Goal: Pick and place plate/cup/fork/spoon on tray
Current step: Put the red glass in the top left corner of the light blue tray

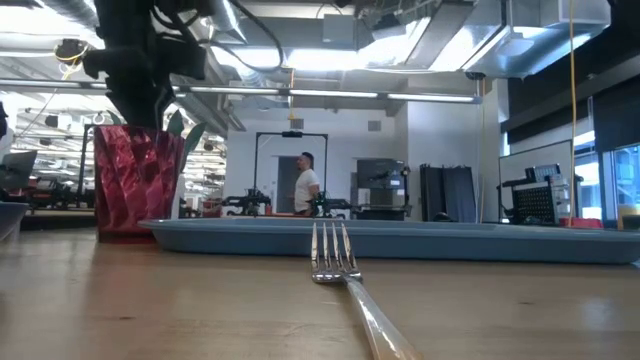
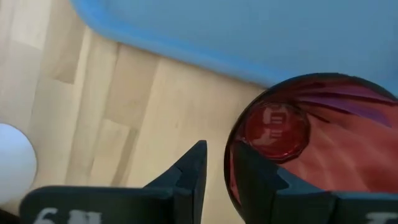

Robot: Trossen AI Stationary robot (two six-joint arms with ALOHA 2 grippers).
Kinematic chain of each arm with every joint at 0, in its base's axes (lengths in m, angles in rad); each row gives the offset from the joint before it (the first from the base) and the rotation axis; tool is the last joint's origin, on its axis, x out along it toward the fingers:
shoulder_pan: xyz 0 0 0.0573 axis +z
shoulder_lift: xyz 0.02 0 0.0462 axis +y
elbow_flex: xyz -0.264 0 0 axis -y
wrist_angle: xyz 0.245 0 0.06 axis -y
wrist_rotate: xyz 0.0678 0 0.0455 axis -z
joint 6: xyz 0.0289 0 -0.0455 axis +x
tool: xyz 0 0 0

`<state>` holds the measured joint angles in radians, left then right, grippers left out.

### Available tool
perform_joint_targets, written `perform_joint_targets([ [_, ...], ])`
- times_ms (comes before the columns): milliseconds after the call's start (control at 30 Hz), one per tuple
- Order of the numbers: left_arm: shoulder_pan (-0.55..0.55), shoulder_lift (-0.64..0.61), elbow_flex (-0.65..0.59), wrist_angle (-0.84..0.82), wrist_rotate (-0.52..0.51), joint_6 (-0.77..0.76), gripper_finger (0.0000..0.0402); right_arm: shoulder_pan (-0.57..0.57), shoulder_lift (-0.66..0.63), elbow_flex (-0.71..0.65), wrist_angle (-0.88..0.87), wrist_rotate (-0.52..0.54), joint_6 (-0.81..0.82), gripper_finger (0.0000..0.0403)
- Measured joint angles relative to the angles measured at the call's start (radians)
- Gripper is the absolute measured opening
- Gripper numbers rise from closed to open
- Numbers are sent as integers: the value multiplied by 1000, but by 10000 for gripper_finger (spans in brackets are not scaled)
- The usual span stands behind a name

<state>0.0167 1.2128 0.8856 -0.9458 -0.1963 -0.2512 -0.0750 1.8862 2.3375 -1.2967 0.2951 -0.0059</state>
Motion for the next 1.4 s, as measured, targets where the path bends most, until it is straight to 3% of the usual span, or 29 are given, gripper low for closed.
perform_joint_targets([
  [500,81,-1,0,2,0,72,71,0,0,0,1,0,5,0],
  [1100,59,-1,0,-10,-52,158,71,0,0,0,1,0,32,0],
  [1400,102,11,0,-12,26,158,71,0,0,0,1,0,53,0],
])
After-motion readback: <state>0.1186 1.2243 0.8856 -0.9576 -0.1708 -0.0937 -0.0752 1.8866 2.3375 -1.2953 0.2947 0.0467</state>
